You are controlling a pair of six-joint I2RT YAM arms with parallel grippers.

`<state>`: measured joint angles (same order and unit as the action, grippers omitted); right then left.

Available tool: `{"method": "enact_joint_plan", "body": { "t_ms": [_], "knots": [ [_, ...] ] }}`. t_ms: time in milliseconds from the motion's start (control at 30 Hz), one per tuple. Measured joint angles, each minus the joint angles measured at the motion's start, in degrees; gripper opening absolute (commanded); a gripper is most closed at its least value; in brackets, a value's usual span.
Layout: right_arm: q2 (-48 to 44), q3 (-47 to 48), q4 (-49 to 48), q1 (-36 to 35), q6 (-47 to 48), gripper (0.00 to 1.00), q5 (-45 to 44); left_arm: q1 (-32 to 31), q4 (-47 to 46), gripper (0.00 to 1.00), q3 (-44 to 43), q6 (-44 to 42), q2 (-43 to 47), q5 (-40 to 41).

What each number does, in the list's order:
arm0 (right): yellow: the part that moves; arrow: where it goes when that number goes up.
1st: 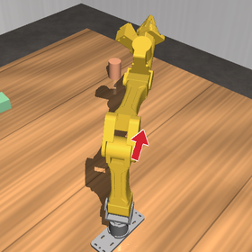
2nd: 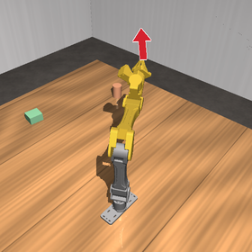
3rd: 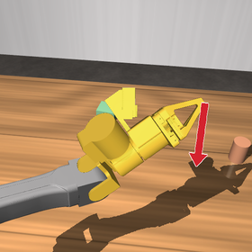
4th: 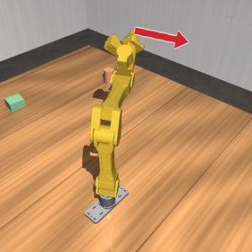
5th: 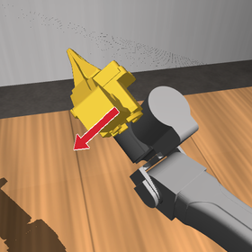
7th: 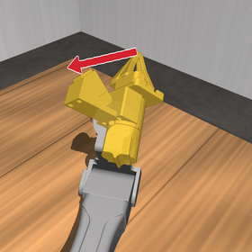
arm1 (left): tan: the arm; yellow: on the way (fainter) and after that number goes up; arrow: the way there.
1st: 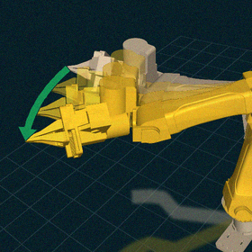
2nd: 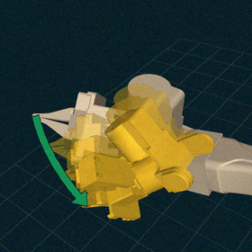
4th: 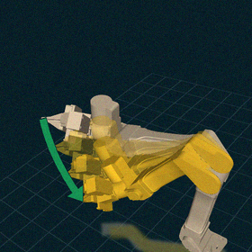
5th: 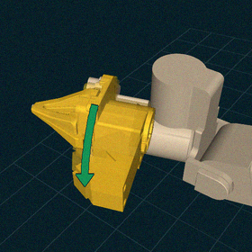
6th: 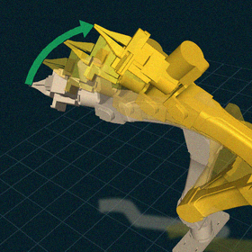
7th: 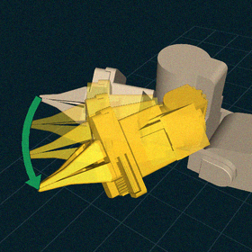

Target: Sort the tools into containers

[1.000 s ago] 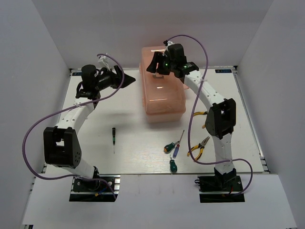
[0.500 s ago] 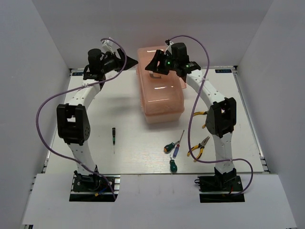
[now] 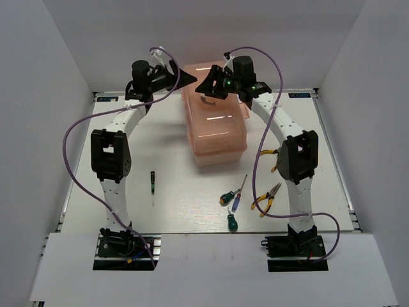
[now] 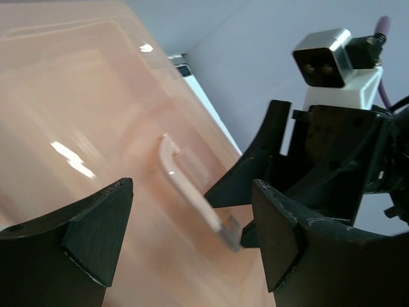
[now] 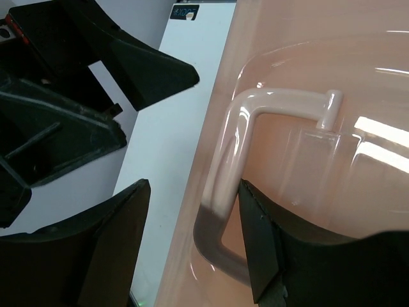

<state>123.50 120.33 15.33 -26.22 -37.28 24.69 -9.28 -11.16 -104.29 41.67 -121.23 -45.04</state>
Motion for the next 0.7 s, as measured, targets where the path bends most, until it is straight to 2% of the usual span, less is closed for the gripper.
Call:
{"method": "enact_joint_plan", "body": {
  "t_ms": [267, 700],
  "knots": [
    [0.4, -0.1, 0.0, 0.3, -0.1, 0.63, 1.2, -3.6, 1.3, 0.82, -3.9, 1.4, -1.9, -0.8],
    [0.5, -1.1, -0.7, 0.7, -1.2, 0.63, 3.6, -4.2, 9.8, 0.81, -6.7, -0.4, -3.5, 0.7]
  ]
}}
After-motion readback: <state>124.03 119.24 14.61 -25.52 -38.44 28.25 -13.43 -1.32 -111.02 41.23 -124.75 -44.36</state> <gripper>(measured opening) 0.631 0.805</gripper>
